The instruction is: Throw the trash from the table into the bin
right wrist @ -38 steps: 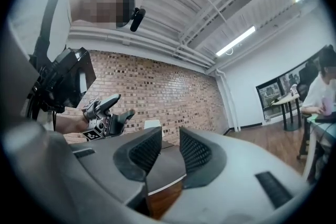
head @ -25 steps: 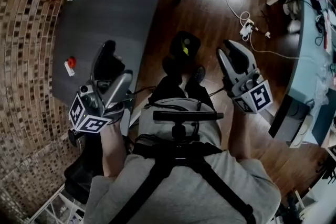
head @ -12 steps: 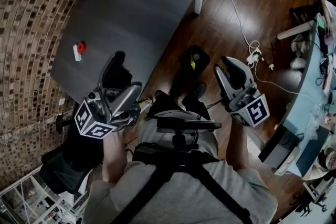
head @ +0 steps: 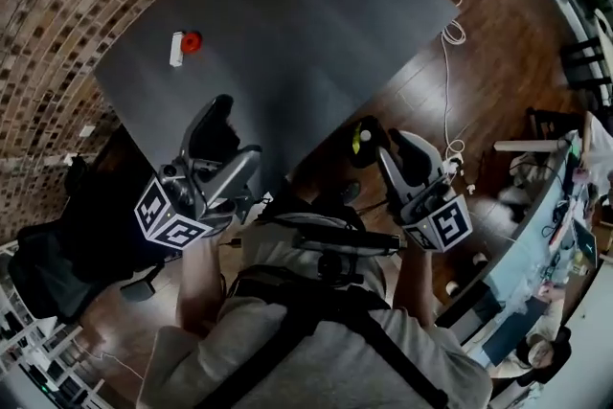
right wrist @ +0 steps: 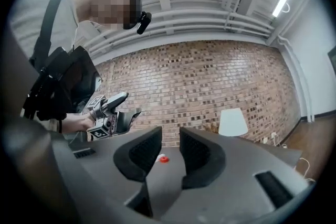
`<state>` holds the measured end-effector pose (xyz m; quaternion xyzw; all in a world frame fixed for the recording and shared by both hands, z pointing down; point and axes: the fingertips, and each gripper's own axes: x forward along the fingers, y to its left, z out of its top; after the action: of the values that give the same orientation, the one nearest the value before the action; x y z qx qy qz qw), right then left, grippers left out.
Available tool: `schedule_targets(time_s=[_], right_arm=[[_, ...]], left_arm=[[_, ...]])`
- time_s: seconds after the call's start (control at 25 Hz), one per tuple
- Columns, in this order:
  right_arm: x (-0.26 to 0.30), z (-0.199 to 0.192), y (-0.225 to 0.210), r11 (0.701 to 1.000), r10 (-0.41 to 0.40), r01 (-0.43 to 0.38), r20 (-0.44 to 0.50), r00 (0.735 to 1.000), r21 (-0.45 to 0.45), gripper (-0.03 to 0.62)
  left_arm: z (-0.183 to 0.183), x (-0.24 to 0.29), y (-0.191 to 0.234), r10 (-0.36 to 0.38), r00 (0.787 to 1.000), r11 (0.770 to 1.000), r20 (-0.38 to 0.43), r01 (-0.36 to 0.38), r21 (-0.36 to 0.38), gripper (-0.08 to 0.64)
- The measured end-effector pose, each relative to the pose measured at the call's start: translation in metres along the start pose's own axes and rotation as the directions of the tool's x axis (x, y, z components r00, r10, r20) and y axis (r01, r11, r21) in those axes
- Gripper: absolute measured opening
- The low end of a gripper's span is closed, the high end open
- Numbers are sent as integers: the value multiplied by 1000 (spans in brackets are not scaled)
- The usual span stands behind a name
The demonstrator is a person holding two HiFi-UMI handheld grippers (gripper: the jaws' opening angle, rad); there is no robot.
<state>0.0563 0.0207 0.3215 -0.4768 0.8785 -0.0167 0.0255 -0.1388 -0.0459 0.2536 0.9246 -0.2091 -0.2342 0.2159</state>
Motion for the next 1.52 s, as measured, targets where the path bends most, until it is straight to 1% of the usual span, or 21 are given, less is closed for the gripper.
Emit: schedule_targets(time_s=[0.24,0.32,0.4,0.44,0.52,0.64,0.68,0.76,0.8,0.84,0.92,0.96,1.0,1.08,1.16,1.2,1.24,1.28,1.36,1.48,1.52], right_arm=[[77,-11,55,995,101,-102,-68,993,-12,103],[103,-24,71,989,145,-146,-109,983,2,103],[130,-38,83,979,204,-206,-172,964,6,107],[144,-45,89,972,229,-233,-204,952,4,143],[170,-60,101,959,274,-284,-262,925,-1,144],[206,-85,109,936,317,-350,-348,882,-34,157],[218,-97,110,923,335,-382,-380,862,-53,229],[247,-124,113,881,393,-467,-432,812,-75,269],[266,-137,113,855,428,-513,-451,783,-80,311],[285,-152,110,831,452,-550,-471,757,-86,311],[322,-187,97,800,461,-592,-524,716,-104,311],[341,-207,89,787,456,-606,-556,695,-112,311],[362,-228,81,772,451,-624,-588,671,-121,311],[407,-267,71,736,459,-666,-635,622,-120,311],[456,-300,69,707,476,-701,-669,572,-96,311],[479,-317,70,694,476,-714,-688,547,-88,333],[498,-334,72,682,471,-726,-709,525,-85,388],[515,-349,74,672,460,-735,-729,507,-87,396],[538,-374,81,649,440,-755,-760,478,-98,396],[553,-402,91,602,420,-791,-798,431,-110,394],[556,-408,92,597,419,-796,-804,421,-105,376]], left_arm=[[36,-66,52,91,993,996,69,-91,0,376],[43,-91,69,155,985,987,74,-157,22,376],[48,-118,86,249,965,965,81,-254,57,376],[49,-131,94,296,952,950,83,-302,74,377],[52,-156,106,382,920,914,84,-390,109,402],[50,-185,117,498,863,849,83,-504,156,427],[47,-191,119,529,845,829,83,-535,165,428],[42,-202,121,590,802,783,96,-597,175,428],[40,-206,122,621,776,756,108,-630,179,428],[39,-209,123,649,752,730,118,-659,182,428],[37,-216,128,700,703,681,128,-710,179,428],[35,-221,130,728,672,652,134,-740,167,428],[32,-226,131,759,635,618,144,-772,148,428],[28,-234,128,817,554,541,160,-832,121,428],[26,-235,125,861,483,467,159,-875,124,428],[25,-234,124,878,452,435,156,-891,127,428],[24,-233,123,893,424,407,154,-904,129,428],[21,-232,122,904,399,383,151,-915,128,428],[17,-229,118,921,361,345,149,-931,124,428],[10,-226,109,937,318,304,146,-946,110,428],[8,-227,107,940,308,295,145,-950,107,428]])
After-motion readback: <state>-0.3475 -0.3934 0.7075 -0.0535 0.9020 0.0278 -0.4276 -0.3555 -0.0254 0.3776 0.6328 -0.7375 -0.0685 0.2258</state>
